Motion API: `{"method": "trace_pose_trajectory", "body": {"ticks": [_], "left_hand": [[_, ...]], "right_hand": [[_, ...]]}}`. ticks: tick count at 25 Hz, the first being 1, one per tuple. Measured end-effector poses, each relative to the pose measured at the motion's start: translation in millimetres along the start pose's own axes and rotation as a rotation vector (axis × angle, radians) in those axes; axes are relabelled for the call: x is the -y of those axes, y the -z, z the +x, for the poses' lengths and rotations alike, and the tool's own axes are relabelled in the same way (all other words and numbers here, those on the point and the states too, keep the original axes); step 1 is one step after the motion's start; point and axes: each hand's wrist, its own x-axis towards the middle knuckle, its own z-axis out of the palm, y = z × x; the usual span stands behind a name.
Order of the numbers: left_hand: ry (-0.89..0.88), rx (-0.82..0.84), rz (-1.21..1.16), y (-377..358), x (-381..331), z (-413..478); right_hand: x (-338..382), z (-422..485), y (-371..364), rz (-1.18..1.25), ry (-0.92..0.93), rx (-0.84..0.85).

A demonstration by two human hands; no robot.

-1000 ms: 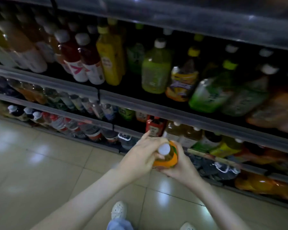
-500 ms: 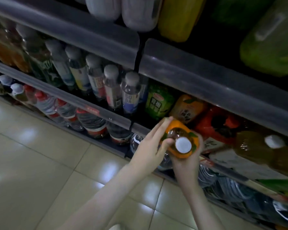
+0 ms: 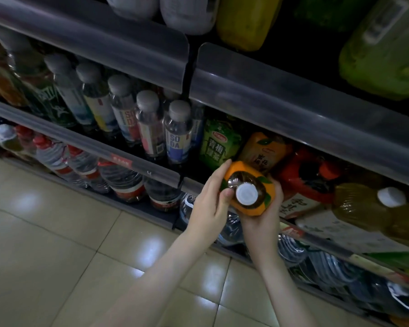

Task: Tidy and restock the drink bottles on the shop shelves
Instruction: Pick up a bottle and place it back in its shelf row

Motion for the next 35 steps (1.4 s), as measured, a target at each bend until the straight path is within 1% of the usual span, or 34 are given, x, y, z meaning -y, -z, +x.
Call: {"method": "trace_pose_trajectory", "body": {"ticks": [1,3,5,6,7,9,10,11,13,15,16,17,18,20,22,23,25,27,29,32,35], "left_hand": [[0.001,0.011,0.002,-0.5,3.3,0.9],[0.006,0.094,0.016,-1.2,6.7,7.3],[-0.001,0.195,0.05,-4.5,5.4,17.9],[0.004,0.214,0.084,-8.4,4.8,24.2],[0.02,0.201,0.124,-13.0,3.1,30.3],[0.06,0.123,0.207,-23.2,-2.3,36.4],[0.074,0.084,0.245,-28.2,-4.8,35.4],[0.077,0.046,0.276,-32.6,-6.7,33.4],[0.038,-0.028,0.32,-39.0,-9.9,28.4],[0.025,-0.049,0.323,-42.7,-10.6,26.7],[0.035,-0.043,0.323,-42.9,-10.8,26.2],[0.031,-0.029,0.333,-42.0,-9.4,25.9],[0.017,-0.005,0.347,-39.4,-9.1,24.8],[-0.026,0.099,0.408,-32.1,-7.5,19.6],[-0.042,0.205,0.532,-22.2,-10.2,12.0],[-0.03,0.217,0.589,-18.0,-16.7,5.4],[0.03,0.207,0.603,-7.7,-49.2,-10.2],[0.015,0.242,0.594,8.1,-103.8,-16.6],[-0.017,0.306,0.596,16.7,-154.6,-23.3],[-0.008,0.407,0.54,16.1,-230.4,-33.0],[-0.116,0.444,0.544,1.7,-287.7,-27.8]], "right_hand": [[0.0,1.0,-0.9,-0.005,-0.025,0.013],[1.4,6.7,-1.0,-0.02,-0.055,-0.01],[4.9,16.7,0.9,-0.129,-0.021,-0.061],[7.8,21.9,1.4,-0.21,-0.006,-0.07],[9.8,26.3,0.9,-0.293,-0.011,-0.078],[13.6,29.6,-2.2,-0.414,-0.03,-0.1],[14.2,27.3,-2.8,-0.476,0.007,-0.13],[12.5,23.3,-2.7,-0.541,0.089,-0.182],[7.1,19.6,-2.5,-0.653,0.294,-0.299],[0.8,24.7,-3.3,-0.728,0.469,-0.345],[-1.6,25.0,-3.4,-0.791,0.519,-0.331],[-4.2,25.1,-4.1,-0.863,0.53,-0.316],[-7.8,25.3,-3.7,-0.915,0.514,-0.304],[-9.2,25.0,1.9,-0.958,0.456,-0.232],[3.5,20.2,11.9,-0.969,0.406,-0.143],[14.3,15.9,17.9,-0.964,0.41,-0.095],[43.1,-1.1,38.3,-0.916,0.436,0.03],[94.2,-21.1,69.9,-0.856,0.433,0.07],[141.6,-41.2,101.4,-0.822,0.394,0.058],[207.0,-62.7,149.6,-0.746,0.347,0.018],[243.1,-58.3,191.6,-0.723,0.276,-0.057]]}}
